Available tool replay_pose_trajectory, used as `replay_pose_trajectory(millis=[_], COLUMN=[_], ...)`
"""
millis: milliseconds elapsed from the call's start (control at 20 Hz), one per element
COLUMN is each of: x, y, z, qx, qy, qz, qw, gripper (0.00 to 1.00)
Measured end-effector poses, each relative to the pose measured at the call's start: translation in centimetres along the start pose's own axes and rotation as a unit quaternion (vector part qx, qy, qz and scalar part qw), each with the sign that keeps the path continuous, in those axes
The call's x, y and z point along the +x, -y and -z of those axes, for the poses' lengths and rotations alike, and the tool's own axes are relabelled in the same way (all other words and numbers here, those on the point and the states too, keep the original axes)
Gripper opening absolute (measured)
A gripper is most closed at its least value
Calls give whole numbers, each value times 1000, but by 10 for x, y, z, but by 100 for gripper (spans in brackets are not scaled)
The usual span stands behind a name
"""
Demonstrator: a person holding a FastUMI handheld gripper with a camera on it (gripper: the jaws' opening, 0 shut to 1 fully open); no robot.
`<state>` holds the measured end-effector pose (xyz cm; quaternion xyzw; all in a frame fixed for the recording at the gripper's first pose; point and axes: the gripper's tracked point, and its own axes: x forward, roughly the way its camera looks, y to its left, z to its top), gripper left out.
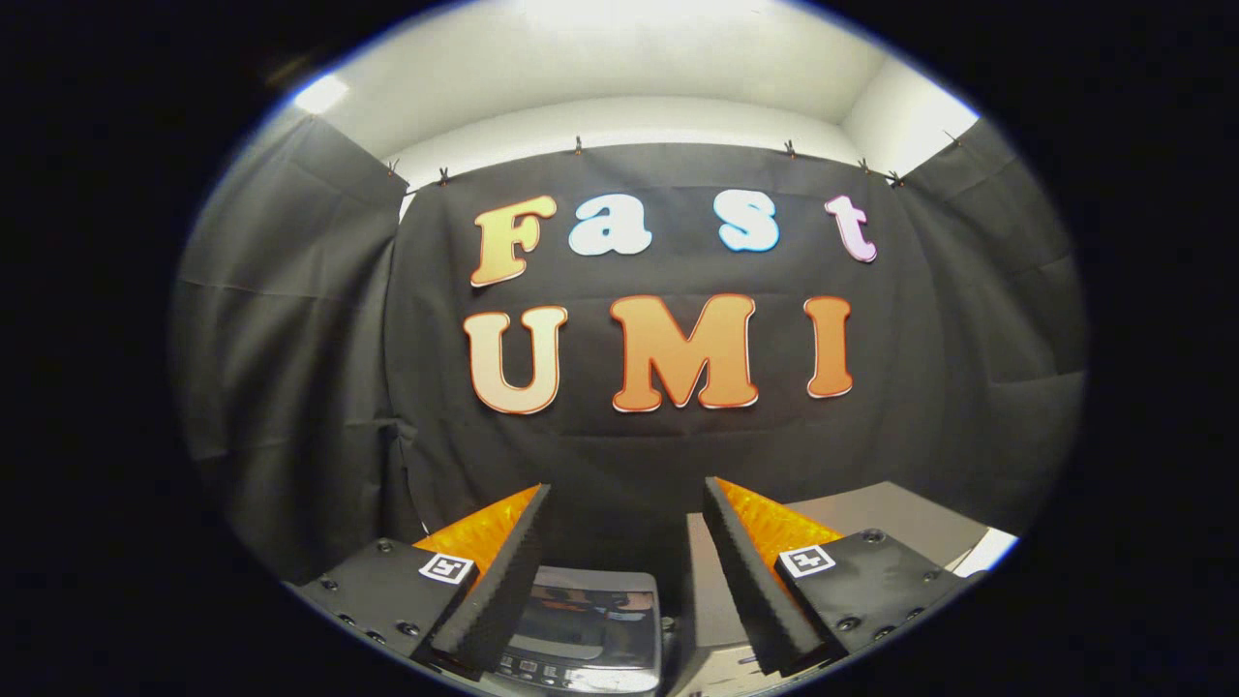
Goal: Put the clothes into the washing machine and then close the washing machine lid.
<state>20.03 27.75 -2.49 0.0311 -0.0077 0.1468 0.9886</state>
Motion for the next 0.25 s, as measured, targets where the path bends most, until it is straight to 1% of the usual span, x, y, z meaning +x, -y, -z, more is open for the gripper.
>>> replay_pose_trajectory(millis=[100, 250], x=[-32, -82], y=[25, 65], z=[-22, -49], qx=[-8, 1], qy=[12, 24], qz=[0, 5], qw=[1000, 1000], gripper=[99, 99])
